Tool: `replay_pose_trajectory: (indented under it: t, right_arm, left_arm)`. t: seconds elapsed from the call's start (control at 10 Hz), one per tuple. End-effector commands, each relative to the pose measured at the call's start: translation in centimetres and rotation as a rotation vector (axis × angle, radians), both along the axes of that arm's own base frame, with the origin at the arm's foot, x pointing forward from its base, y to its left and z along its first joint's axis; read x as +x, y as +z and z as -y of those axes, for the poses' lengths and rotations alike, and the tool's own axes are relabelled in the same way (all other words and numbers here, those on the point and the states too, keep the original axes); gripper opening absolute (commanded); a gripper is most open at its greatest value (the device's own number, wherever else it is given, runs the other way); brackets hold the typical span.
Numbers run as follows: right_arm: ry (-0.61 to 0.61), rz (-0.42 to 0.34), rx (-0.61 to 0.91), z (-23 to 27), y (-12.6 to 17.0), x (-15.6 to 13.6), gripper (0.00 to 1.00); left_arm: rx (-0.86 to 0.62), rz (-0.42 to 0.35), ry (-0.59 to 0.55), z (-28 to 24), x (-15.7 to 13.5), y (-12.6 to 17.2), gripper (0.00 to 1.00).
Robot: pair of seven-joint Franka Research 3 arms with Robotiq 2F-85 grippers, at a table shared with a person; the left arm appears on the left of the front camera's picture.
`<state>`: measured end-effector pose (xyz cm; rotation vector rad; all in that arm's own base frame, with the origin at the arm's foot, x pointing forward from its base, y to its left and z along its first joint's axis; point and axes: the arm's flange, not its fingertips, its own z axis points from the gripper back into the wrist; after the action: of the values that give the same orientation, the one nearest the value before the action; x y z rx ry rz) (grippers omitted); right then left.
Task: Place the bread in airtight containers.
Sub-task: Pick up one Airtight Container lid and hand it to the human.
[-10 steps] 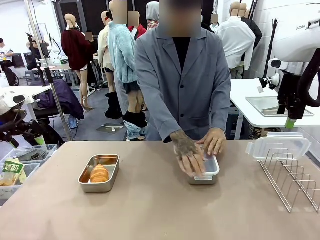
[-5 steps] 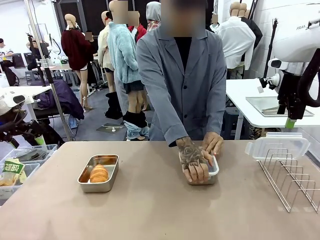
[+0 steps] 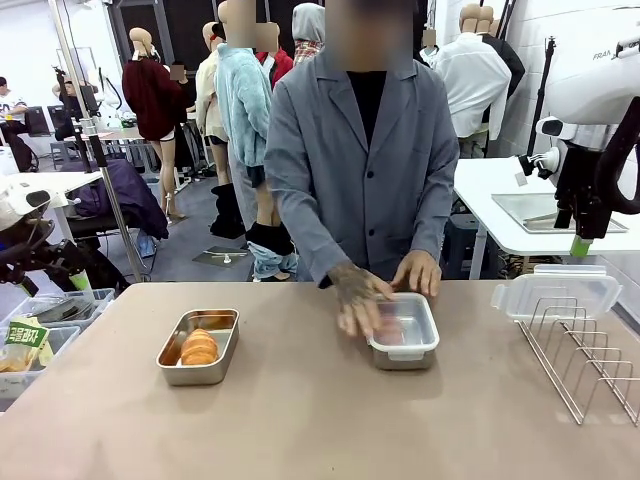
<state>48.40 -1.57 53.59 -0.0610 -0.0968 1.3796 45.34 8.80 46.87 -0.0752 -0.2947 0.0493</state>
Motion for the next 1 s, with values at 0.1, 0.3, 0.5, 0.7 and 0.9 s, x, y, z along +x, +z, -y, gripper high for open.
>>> replay_pose_trajectory:
  t: [0.1,0.3,0.5,0.7,0.9]
  right_arm:
    - [-0.007,0.004,-0.006,-0.06,0.09,-0.08,1.00]
    - [-0.007,0.004,-0.006,-0.06,0.09,-0.08,1.00]
    - [-0.007,0.004,-0.006,-0.06,0.09,-0.08,1.00]
    - [-0.007,0.004,-0.006,-0.06,0.09,-0.08,1.00]
    - [-0.007,0.004,-0.006,-0.06,0.09,-0.08,1.00]
  left_arm:
    - [-0.005,0.001,0.018,0.01,-0.05,0.09,1.00]
    - [-0.005,0.001,0.018,0.01,-0.05,0.09,1.00]
    - [-0.005,0.001,0.018,0.01,-0.05,0.09,1.00]
    - [-0.005,0.001,0.018,0.01,-0.05,0.09,1.00]
    - [-0.005,0.001,0.018,0.01,-0.05,0.09,1.00]
